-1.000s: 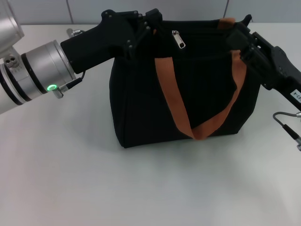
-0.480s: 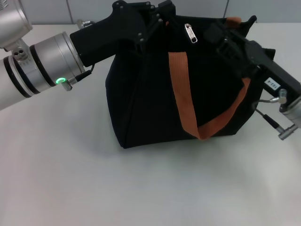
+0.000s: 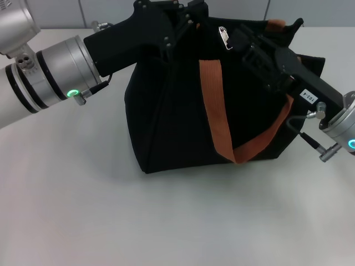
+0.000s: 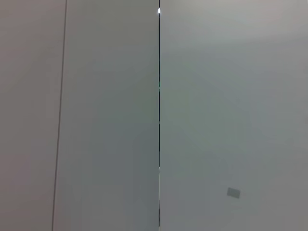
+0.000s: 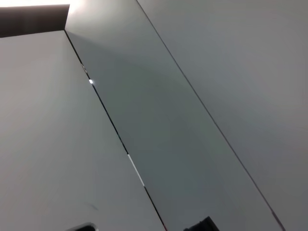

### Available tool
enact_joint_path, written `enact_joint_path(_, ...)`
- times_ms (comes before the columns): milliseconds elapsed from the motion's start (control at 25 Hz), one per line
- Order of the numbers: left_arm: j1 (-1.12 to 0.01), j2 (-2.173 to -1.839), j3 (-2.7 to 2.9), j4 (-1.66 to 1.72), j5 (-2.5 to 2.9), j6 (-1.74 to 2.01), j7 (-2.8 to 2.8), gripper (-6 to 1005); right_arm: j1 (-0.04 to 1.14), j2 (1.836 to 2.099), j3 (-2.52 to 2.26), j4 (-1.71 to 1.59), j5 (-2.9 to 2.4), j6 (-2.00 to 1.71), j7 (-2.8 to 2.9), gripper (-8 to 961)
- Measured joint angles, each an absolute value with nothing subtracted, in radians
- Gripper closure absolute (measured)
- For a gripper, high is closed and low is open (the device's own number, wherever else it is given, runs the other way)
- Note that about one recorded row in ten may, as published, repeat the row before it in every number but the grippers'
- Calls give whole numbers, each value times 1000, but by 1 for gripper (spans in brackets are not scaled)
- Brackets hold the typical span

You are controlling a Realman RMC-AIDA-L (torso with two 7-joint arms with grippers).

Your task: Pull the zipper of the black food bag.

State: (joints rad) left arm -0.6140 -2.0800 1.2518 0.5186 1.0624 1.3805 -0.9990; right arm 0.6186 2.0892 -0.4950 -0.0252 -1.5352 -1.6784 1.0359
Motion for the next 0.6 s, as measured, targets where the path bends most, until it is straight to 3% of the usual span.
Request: enact_joint_path(600,-611,-2080,1320,517,994,1380,-999,967,633,2089,-553,-14,-1535,-1649,1083,708)
